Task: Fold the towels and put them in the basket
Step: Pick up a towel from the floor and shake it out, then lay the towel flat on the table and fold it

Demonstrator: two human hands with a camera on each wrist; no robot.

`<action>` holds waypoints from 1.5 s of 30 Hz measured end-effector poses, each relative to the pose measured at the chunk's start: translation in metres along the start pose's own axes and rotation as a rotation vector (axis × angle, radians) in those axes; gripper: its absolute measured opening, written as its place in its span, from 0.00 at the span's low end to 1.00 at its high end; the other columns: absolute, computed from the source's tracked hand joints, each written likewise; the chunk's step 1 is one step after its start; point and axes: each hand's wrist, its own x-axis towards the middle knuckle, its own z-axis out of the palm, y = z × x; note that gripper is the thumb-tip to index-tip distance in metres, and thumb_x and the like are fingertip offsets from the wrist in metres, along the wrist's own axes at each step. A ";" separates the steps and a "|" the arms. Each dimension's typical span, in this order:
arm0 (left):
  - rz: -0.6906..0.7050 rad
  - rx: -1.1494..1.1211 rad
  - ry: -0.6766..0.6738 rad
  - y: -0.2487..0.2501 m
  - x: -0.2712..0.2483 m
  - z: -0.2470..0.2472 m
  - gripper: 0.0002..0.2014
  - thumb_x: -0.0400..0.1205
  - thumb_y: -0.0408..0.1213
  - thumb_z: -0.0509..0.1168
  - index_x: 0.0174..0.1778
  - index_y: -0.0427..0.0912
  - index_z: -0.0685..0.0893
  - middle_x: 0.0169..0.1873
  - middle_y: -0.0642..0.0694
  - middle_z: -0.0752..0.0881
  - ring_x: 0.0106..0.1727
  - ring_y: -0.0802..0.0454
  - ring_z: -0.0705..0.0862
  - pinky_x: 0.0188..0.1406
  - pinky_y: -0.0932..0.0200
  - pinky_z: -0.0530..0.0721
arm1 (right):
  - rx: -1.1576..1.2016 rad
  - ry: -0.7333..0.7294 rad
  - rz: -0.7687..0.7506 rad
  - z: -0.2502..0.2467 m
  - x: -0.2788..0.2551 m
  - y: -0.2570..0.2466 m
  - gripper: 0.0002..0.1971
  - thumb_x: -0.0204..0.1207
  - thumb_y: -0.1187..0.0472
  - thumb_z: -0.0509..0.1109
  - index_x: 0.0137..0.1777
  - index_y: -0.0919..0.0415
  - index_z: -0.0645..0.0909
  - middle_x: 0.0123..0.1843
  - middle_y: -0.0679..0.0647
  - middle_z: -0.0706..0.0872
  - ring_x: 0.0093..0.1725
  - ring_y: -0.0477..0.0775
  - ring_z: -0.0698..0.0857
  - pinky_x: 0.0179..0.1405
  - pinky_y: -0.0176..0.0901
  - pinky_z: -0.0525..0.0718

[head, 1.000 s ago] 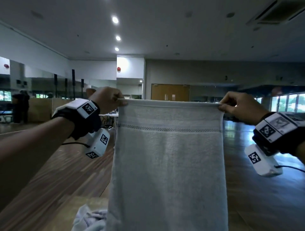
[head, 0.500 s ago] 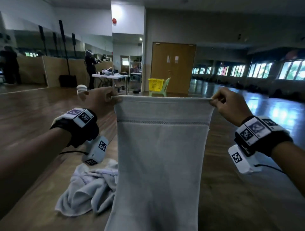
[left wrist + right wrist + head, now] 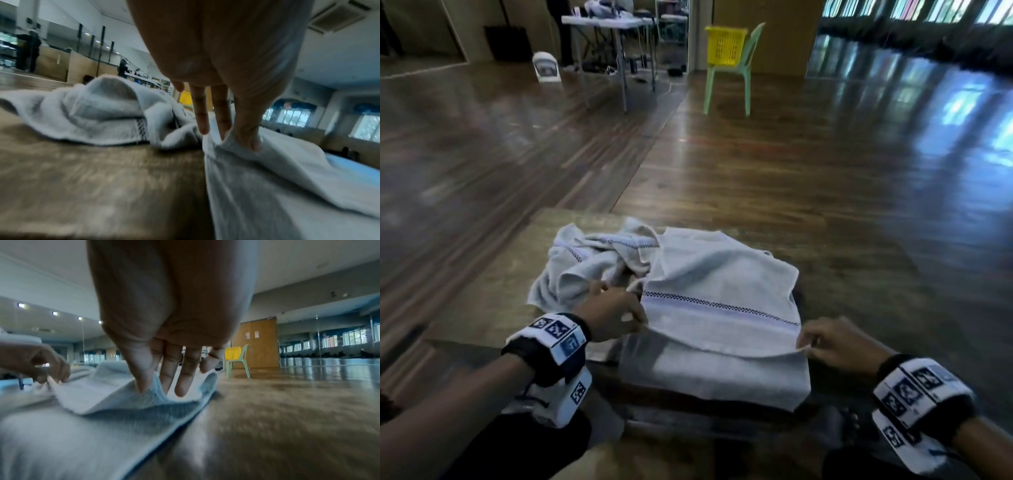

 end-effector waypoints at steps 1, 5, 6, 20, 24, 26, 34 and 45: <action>0.006 0.009 -0.045 0.000 0.001 0.012 0.05 0.77 0.48 0.67 0.46 0.63 0.86 0.47 0.66 0.85 0.54 0.65 0.78 0.54 0.55 0.60 | -0.034 -0.025 0.004 0.011 0.001 0.002 0.06 0.72 0.55 0.71 0.39 0.40 0.81 0.40 0.34 0.81 0.43 0.34 0.80 0.48 0.34 0.75; -0.037 0.048 -0.022 -0.005 0.007 0.033 0.05 0.76 0.49 0.67 0.46 0.64 0.86 0.49 0.66 0.85 0.59 0.63 0.77 0.58 0.50 0.64 | -0.140 0.045 0.004 0.029 0.008 0.005 0.04 0.74 0.52 0.69 0.46 0.44 0.85 0.48 0.37 0.85 0.53 0.39 0.82 0.57 0.48 0.76; -0.060 0.085 0.001 -0.005 0.009 0.034 0.06 0.77 0.50 0.67 0.47 0.62 0.86 0.50 0.66 0.85 0.59 0.62 0.77 0.55 0.52 0.60 | -0.181 0.048 0.017 0.028 0.010 0.005 0.05 0.75 0.51 0.68 0.47 0.44 0.85 0.50 0.38 0.85 0.54 0.40 0.81 0.58 0.48 0.74; -0.138 0.111 0.176 0.005 0.069 0.032 0.08 0.75 0.44 0.66 0.45 0.55 0.90 0.49 0.54 0.88 0.61 0.45 0.78 0.63 0.44 0.66 | -0.329 0.198 0.287 -0.005 0.059 0.026 0.07 0.77 0.52 0.66 0.48 0.44 0.87 0.51 0.44 0.88 0.56 0.51 0.84 0.57 0.52 0.70; -0.104 0.110 0.294 0.006 0.051 0.017 0.06 0.77 0.43 0.67 0.43 0.57 0.90 0.43 0.56 0.87 0.56 0.49 0.79 0.51 0.49 0.57 | -0.082 0.470 0.263 -0.008 0.043 0.034 0.04 0.73 0.62 0.70 0.42 0.53 0.85 0.47 0.51 0.87 0.53 0.57 0.84 0.61 0.67 0.73; -0.070 0.092 0.402 0.006 0.037 0.008 0.06 0.76 0.40 0.69 0.41 0.57 0.89 0.39 0.56 0.87 0.51 0.49 0.81 0.42 0.54 0.50 | 0.001 0.599 0.182 -0.009 0.028 0.036 0.06 0.70 0.65 0.71 0.39 0.53 0.82 0.44 0.51 0.86 0.49 0.57 0.83 0.58 0.71 0.75; 0.096 0.056 0.358 0.016 -0.017 0.014 0.04 0.69 0.44 0.78 0.36 0.57 0.90 0.36 0.59 0.88 0.48 0.51 0.84 0.49 0.50 0.58 | -0.014 0.439 -0.015 0.006 -0.027 0.026 0.11 0.63 0.64 0.75 0.38 0.47 0.79 0.39 0.41 0.81 0.42 0.52 0.82 0.44 0.59 0.78; 0.151 0.044 0.217 0.010 -0.023 0.049 0.05 0.71 0.42 0.76 0.40 0.57 0.91 0.37 0.60 0.89 0.45 0.53 0.85 0.46 0.55 0.54 | 0.007 0.167 0.066 0.036 -0.030 0.024 0.08 0.69 0.62 0.76 0.46 0.50 0.89 0.41 0.41 0.81 0.44 0.46 0.81 0.48 0.51 0.83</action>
